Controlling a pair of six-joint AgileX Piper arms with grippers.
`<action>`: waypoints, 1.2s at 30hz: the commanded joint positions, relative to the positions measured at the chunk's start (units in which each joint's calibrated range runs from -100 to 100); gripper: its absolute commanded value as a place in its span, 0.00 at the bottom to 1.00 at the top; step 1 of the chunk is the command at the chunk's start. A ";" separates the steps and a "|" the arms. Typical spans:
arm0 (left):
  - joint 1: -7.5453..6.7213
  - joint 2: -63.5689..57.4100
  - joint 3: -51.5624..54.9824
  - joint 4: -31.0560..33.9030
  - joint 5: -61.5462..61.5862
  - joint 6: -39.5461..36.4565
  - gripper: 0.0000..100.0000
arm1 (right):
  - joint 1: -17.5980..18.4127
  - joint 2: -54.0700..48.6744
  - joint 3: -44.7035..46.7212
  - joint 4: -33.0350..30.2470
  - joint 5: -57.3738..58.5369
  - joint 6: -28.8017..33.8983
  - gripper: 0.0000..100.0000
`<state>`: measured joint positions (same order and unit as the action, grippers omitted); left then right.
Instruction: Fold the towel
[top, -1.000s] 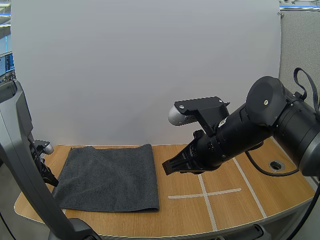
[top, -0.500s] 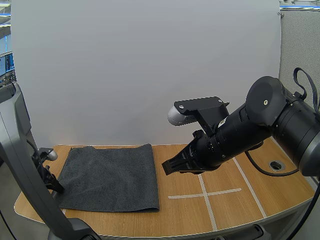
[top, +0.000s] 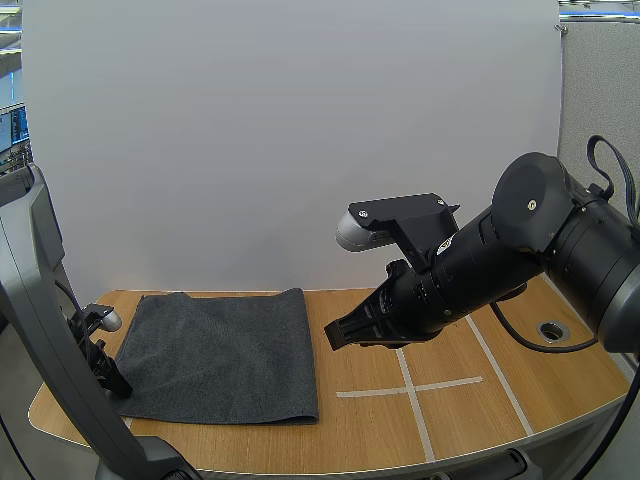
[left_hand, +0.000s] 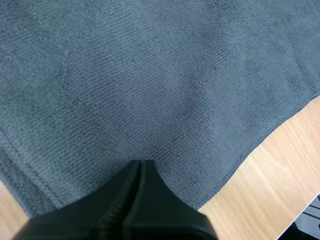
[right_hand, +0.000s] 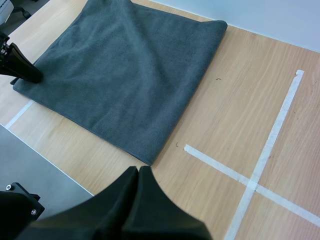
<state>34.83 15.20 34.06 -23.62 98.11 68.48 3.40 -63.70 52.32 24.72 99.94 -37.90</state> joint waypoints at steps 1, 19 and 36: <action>-0.16 -0.67 -0.28 -0.72 1.35 -0.13 0.00 | -0.21 -0.21 -0.02 0.09 0.06 -0.11 0.00; -0.16 1.23 -2.44 -3.37 -9.63 -0.94 0.00 | -0.21 -0.21 -0.02 0.09 0.06 -0.11 0.00; -0.16 -5.09 -8.02 -12.99 1.89 -0.84 0.00 | -0.21 0.48 -0.02 0.21 0.06 -2.72 0.00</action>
<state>34.83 16.45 31.40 -27.53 91.42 67.85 3.40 -63.70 52.32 24.72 99.94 -37.90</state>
